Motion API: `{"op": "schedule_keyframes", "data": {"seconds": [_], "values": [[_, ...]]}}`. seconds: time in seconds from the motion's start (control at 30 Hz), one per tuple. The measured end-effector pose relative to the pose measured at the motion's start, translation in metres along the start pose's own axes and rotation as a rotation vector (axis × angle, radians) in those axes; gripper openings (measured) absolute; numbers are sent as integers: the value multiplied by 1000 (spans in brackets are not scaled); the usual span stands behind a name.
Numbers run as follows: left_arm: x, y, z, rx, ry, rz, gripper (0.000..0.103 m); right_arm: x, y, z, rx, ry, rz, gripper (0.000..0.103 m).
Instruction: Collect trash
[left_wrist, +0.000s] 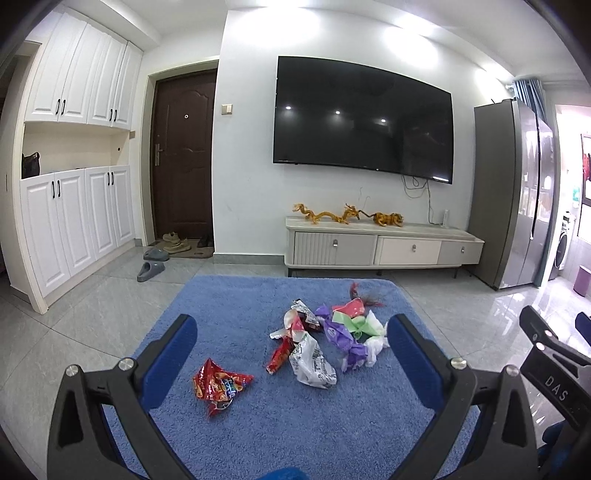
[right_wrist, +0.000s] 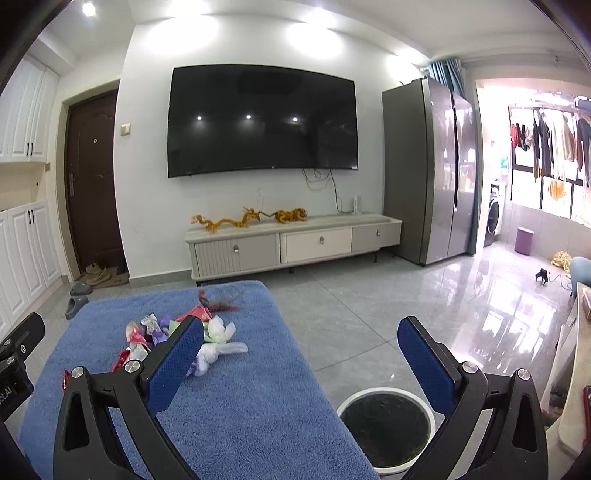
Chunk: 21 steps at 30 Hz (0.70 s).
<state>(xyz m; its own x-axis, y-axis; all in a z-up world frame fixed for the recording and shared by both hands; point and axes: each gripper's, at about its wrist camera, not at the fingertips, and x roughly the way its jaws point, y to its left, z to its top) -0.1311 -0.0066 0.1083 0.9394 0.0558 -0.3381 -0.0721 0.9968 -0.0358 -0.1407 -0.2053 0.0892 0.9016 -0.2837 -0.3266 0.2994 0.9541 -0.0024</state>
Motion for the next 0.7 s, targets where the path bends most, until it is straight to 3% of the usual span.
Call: {"op": "schedule_keyframes", "data": {"seconds": [0.5,0.7], "values": [[-16,-4,3,11,-47,-1,103,-15,-3,2,24,-52,6,103],[-16,0,0,-32,-65,1,103,-15,-5,-2,47,-71,2,103]]}}
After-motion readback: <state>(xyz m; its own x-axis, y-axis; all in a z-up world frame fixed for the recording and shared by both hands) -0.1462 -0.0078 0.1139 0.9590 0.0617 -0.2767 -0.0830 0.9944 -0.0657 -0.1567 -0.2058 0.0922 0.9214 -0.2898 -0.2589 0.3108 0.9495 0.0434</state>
